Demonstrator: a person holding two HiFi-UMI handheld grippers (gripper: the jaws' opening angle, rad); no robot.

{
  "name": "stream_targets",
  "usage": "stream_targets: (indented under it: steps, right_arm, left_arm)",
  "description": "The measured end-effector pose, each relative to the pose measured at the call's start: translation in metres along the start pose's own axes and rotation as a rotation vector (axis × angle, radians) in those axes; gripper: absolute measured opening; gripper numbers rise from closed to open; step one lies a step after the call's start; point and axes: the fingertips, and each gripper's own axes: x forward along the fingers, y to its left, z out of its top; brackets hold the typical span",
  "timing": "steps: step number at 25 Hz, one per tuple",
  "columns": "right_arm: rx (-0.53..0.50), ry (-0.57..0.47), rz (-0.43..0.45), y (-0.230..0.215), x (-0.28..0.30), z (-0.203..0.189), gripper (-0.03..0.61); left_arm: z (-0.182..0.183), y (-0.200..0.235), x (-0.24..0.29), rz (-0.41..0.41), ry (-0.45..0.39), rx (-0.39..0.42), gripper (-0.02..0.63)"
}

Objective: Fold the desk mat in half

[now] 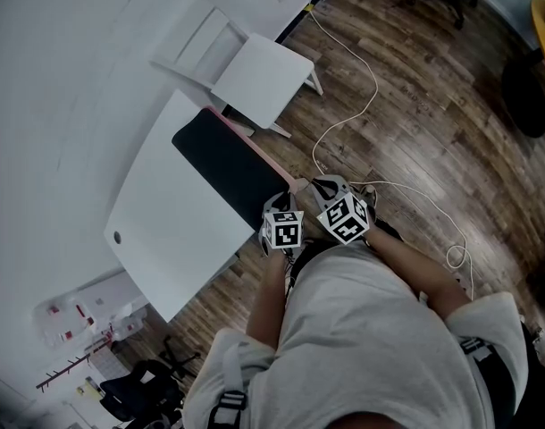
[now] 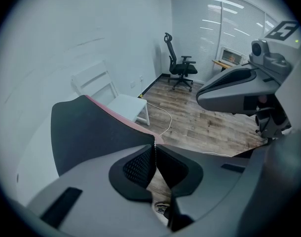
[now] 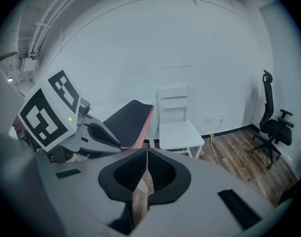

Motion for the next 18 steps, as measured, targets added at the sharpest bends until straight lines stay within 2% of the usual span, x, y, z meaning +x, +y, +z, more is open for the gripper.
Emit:
stream_targets:
  steps: [18]
  right_arm:
    - [0.001, 0.006, 0.000, -0.0033, -0.0003, -0.0026, 0.041]
  left_arm:
    - [0.0047, -0.0040, 0.0041, 0.005, -0.010, 0.008, 0.035]
